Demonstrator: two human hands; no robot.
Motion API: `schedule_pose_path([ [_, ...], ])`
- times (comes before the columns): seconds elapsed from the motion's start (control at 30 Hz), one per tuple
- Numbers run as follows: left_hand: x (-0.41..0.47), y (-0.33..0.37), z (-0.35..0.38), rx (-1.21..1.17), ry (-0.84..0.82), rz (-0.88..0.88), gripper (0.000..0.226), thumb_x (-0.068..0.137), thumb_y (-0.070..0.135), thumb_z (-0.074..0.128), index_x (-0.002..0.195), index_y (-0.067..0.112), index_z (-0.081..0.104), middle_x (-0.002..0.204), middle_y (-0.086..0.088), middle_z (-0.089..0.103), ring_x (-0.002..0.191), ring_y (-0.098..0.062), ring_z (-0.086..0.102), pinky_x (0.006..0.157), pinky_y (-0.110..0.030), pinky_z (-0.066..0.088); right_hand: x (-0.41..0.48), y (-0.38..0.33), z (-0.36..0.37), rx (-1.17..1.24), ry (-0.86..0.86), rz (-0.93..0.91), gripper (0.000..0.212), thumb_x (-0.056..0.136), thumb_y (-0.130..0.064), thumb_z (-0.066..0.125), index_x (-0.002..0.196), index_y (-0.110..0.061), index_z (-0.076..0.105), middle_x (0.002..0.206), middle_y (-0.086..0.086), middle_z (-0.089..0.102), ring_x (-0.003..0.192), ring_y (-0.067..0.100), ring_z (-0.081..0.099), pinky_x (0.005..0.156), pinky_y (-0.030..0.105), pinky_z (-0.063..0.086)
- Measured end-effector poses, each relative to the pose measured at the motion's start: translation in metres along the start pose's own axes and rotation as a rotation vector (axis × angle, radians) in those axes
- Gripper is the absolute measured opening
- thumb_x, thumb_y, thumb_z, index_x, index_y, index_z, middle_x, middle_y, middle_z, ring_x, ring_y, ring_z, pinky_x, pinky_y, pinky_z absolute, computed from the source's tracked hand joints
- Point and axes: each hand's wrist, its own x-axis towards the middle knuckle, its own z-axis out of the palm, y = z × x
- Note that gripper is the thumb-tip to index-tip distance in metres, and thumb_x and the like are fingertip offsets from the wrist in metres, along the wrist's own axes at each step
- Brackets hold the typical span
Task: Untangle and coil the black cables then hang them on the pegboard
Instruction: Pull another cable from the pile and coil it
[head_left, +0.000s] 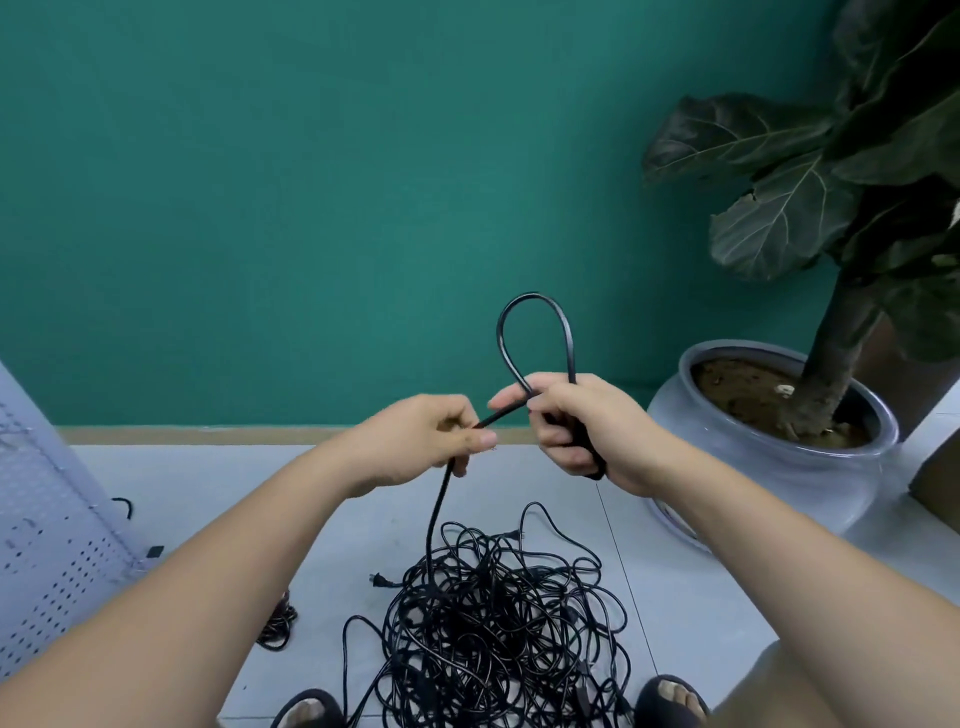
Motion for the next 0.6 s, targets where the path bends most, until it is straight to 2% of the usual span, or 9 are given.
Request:
schedule_pose_path([
  [0.07,0.003,-0.016,0.004,-0.030,-0.115,-0.038,0.037,0.102,0.048,0.069,0.097,0.012,0.064,0.095,-0.002,0.081,0.105,-0.030,0.074,0.100,-0.049,0.054,-0.001,-0.001,-0.006,0.004,0.064,-0.030,0.034,0.094,-0.016,0.049,0.116,-0.008,0.073,0.067,0.001,0.028,0.054,0.016,0.017,0.051,0.029,0.013],
  [0.13,0.002,-0.023,0.007,-0.010,-0.195,-0.085,0.037,0.107,0.047,0.061,0.099,0.010,0.064,0.102,-0.001,0.081,0.108,-0.023,0.075,0.105,-0.049,0.052,-0.001,0.000,-0.013,0.028,0.122,-0.054,0.035,0.087,-0.018,0.052,0.113,-0.009,0.074,0.069,0.002,0.026,0.055,0.017,0.016,0.051,0.031,0.012],
  [0.2,0.003,-0.023,0.007,-0.007,-0.180,-0.076,0.034,0.109,0.044,0.058,0.096,0.013,0.067,0.101,-0.001,0.082,0.105,-0.021,0.077,0.105,-0.050,0.052,-0.001,0.002,-0.018,0.037,0.169,-0.060,0.033,0.086,-0.020,0.055,0.112,-0.011,0.074,0.070,0.003,0.026,0.055,0.018,0.017,0.052,0.030,0.013],
  [0.27,0.005,-0.018,0.003,0.024,-0.051,-0.007,0.032,0.109,0.041,0.059,0.088,0.018,0.068,0.090,-0.002,0.081,0.093,-0.022,0.077,0.099,-0.051,0.055,0.000,0.003,-0.020,-0.007,0.191,-0.042,0.033,0.088,-0.031,0.063,0.113,-0.010,0.070,0.071,0.002,0.028,0.054,0.018,0.020,0.052,0.030,0.015],
  [0.33,0.003,-0.006,-0.003,0.092,0.129,0.067,0.033,0.109,0.042,0.057,0.085,0.022,0.069,0.077,0.000,0.076,0.078,-0.020,0.073,0.082,-0.041,0.059,-0.002,0.004,-0.021,-0.088,0.150,0.009,0.049,0.086,-0.047,0.074,0.116,-0.009,0.063,0.071,0.000,0.029,0.056,0.018,0.024,0.055,0.033,0.015],
  [0.37,0.001,0.002,-0.006,0.103,0.228,0.108,0.033,0.109,0.043,0.056,0.085,0.023,0.069,0.072,0.000,0.073,0.069,-0.016,0.068,0.073,-0.034,0.054,-0.004,0.005,-0.021,-0.138,0.104,0.049,0.055,0.084,-0.053,0.077,0.118,-0.012,0.062,0.070,-0.002,0.030,0.056,0.019,0.027,0.057,0.036,0.016],
  [0.43,-0.005,0.017,-0.012,0.067,0.391,0.201,0.033,0.110,0.044,0.053,0.086,0.026,0.068,0.067,-0.007,0.065,0.056,-0.011,0.055,0.059,-0.027,0.042,-0.011,0.005,-0.019,-0.249,-0.030,0.133,0.050,0.085,-0.055,0.077,0.123,-0.025,0.064,0.069,-0.006,0.036,0.056,0.018,0.033,0.057,0.035,0.019],
  [0.53,-0.008,0.031,-0.012,-0.028,0.517,0.272,0.031,0.109,0.047,0.053,0.089,0.028,0.067,0.063,-0.012,0.048,0.055,-0.016,0.044,0.056,-0.032,0.036,-0.017,0.006,-0.008,-0.265,-0.170,0.156,0.035,0.096,-0.045,0.068,0.128,-0.033,0.065,0.074,-0.003,0.038,0.059,0.017,0.036,0.052,0.028,0.024],
  [0.6,-0.005,0.035,-0.002,-0.083,0.563,0.242,0.031,0.108,0.052,0.054,0.090,0.029,0.063,0.064,0.000,0.045,0.058,-0.015,0.040,0.059,-0.034,0.035,-0.017,0.004,-0.001,-0.202,-0.154,0.078,0.037,0.096,-0.042,0.062,0.130,-0.030,0.064,0.076,0.001,0.036,0.060,0.017,0.034,0.051,0.026,0.024],
])
